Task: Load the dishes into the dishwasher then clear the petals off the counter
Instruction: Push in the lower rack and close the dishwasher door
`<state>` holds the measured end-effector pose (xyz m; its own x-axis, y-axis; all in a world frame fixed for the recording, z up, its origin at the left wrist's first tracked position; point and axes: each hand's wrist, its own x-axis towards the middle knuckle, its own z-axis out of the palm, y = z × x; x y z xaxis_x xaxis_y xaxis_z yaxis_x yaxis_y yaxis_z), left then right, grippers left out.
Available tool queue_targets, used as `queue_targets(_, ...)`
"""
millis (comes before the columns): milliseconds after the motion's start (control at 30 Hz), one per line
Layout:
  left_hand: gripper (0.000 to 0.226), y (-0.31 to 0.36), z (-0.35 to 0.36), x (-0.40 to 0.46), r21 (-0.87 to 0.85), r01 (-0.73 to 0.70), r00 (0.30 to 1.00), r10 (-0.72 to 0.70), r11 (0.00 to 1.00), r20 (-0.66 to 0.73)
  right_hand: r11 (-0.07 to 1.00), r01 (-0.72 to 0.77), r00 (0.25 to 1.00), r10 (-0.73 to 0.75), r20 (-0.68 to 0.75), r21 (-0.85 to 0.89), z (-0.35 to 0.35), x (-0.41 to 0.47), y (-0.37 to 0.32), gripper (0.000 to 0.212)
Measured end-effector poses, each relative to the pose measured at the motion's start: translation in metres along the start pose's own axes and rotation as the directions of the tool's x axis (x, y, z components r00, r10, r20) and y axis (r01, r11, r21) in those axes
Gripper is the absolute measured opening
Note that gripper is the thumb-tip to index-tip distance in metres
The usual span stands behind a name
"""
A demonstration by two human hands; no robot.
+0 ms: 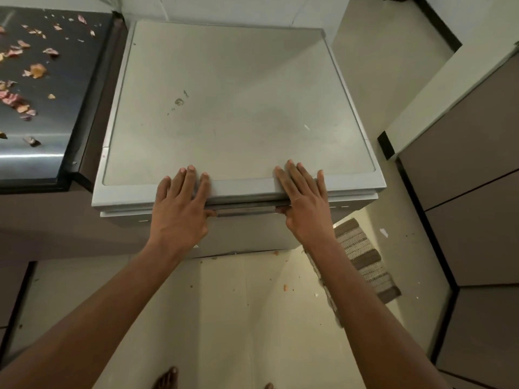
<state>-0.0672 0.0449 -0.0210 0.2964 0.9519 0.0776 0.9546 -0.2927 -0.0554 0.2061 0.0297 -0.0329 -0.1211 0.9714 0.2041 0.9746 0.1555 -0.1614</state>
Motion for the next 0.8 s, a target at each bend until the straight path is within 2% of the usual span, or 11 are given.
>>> queue_targets(133,0.084,-0.003,-0.010,0.013,0.046,-0.054,0.998,0.054,0.997,-0.009,1.000,0.003,0.997,-0.002,-0.079,0.018,0.005,0.000,-0.003,0.093)
queue_targets(267,0.106,-0.016,-0.008,0.022,0.002,-0.154,0.988,0.154,0.988,0.011,1.000,0.023,0.992,-0.024,-0.127,-0.006,0.008,0.000,-0.001,0.096)
queue_targets(367,0.116,-0.020,0.000,0.026,-0.006,-0.171,0.984,0.171,0.985,0.054,0.999,0.046,0.985,-0.049,-0.165,-0.021,0.013,-0.001,0.001,0.097)
queue_targets(800,0.109,-0.019,0.009,0.023,0.008,-0.174,0.985,0.174,0.985,-0.007,0.998,0.064,0.968,-0.068,-0.242,-0.023,0.020,-0.001,0.002,0.077)
